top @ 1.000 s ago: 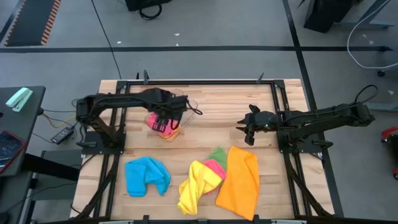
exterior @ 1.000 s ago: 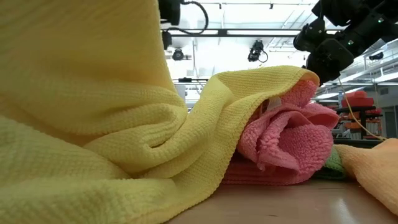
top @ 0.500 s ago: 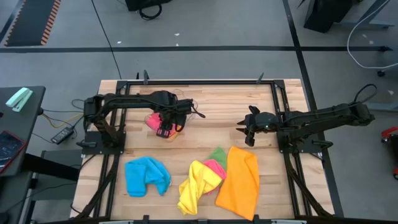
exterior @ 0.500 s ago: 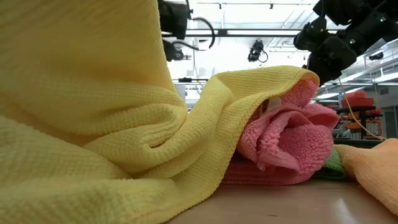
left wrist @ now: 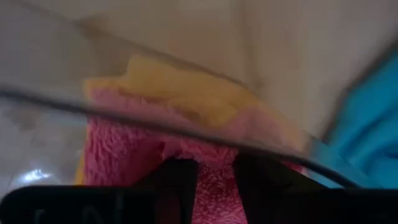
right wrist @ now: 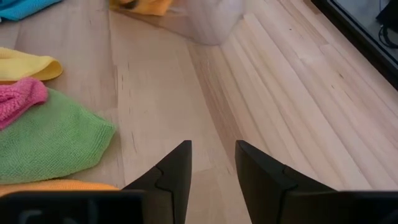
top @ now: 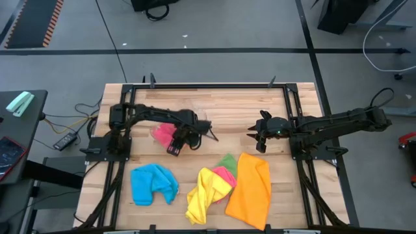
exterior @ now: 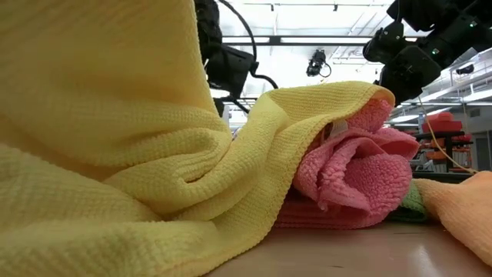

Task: Fold microfiber towels
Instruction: Put the folded pink microfiber towel into the transparent bin, then fold the orange microfiber towel

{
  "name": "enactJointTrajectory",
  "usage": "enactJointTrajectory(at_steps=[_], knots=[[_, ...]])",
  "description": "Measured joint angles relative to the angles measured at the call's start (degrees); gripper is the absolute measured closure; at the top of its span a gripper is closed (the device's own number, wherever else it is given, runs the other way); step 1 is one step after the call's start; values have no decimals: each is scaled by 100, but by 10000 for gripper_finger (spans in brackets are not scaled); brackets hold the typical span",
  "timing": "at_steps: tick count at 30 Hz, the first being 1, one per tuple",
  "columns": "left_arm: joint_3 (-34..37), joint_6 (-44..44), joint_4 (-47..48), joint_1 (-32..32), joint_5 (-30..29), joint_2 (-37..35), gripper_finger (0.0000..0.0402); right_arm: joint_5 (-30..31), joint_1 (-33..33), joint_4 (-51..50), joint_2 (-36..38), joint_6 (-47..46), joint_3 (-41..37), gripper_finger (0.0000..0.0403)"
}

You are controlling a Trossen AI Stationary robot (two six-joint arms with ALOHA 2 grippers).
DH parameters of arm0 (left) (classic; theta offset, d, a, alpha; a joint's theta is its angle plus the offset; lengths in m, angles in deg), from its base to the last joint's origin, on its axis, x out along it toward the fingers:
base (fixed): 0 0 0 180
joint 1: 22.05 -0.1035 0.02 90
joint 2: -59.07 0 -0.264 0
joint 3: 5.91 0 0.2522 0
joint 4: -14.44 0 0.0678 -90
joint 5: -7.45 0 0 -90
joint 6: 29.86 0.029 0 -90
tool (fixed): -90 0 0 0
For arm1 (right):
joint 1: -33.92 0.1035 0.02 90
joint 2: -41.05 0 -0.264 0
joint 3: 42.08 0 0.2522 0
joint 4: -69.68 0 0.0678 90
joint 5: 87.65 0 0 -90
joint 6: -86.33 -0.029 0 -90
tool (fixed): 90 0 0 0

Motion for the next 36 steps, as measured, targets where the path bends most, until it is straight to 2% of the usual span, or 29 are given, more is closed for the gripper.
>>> enactJointTrajectory(at_steps=[7, 12, 16, 26, 29, 32, 34, 36], knots=[[-25, -7, 261, 166, -145, -184, 328, 1, 0, 8, 0, -26, 0, 272], [-33, -618, 309, 164, -440, -739, 333, 1, 0, 22, 0, -29, 0, 272], [-33, -1162, 294, 166, -977, -1142, 312, 1, 0, 28, 0, -31, 0, 272], [-35, -2220, 162, 443, -1005, -1299, 246, 1, 0, 37, 2, -23, 0, 272], [-109, -2603, -148, 622, -1029, -1304, 247, 1, 0, 44, 1, -15, 0, 272], [-310, -2848, -940, 806, -1084, -1306, 261, 1, 0, 53, 1, 57, 0, 272], [-452, -2811, -1836, 945, -1370, -1306, 272, 1, 0, 116, 2, 99, 0, 272], [-538, -2420, -2959, 1105, -1742, -1315, 283, -3, 0, 312, 1, 129, 0, 272]])
